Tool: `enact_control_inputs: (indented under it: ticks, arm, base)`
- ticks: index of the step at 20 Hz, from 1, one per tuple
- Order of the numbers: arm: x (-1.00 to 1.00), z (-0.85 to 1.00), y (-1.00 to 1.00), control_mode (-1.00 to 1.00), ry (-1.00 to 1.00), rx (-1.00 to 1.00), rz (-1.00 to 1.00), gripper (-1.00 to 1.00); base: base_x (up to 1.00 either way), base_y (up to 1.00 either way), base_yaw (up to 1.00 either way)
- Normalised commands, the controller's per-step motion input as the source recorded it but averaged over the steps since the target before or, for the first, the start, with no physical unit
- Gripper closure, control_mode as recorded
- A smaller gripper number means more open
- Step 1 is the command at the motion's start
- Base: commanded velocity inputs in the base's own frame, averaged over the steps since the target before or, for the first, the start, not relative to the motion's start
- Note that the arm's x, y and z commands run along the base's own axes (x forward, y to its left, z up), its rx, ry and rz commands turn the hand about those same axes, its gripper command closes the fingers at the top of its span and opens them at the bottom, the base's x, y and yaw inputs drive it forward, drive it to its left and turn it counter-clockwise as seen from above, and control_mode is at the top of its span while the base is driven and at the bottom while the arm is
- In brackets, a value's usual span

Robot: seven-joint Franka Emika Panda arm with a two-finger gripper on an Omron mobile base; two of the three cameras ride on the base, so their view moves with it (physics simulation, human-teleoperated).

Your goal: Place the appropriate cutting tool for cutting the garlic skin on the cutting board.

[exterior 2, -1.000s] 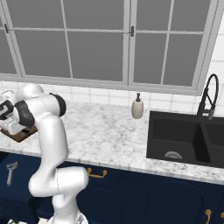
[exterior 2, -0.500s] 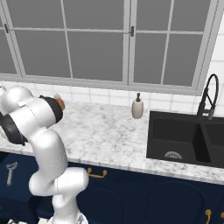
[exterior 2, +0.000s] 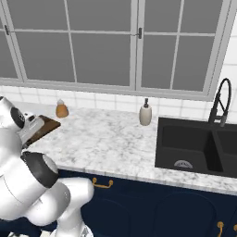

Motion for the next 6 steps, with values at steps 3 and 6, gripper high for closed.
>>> enact_control_inputs:
  ticks: [3, 6]
  arm:
    - [-0.08, 0.66, -0.66, -1.0, -0.08, 0.22, -0.06, -1.0]
    - [0.0, 0.74, -0.63, -1.0, -0.03, 0.2, -0.03, -1.0]
  base:
    - [0.0, 0.0, 0.0]
    - [0.0, 0.0, 0.0]
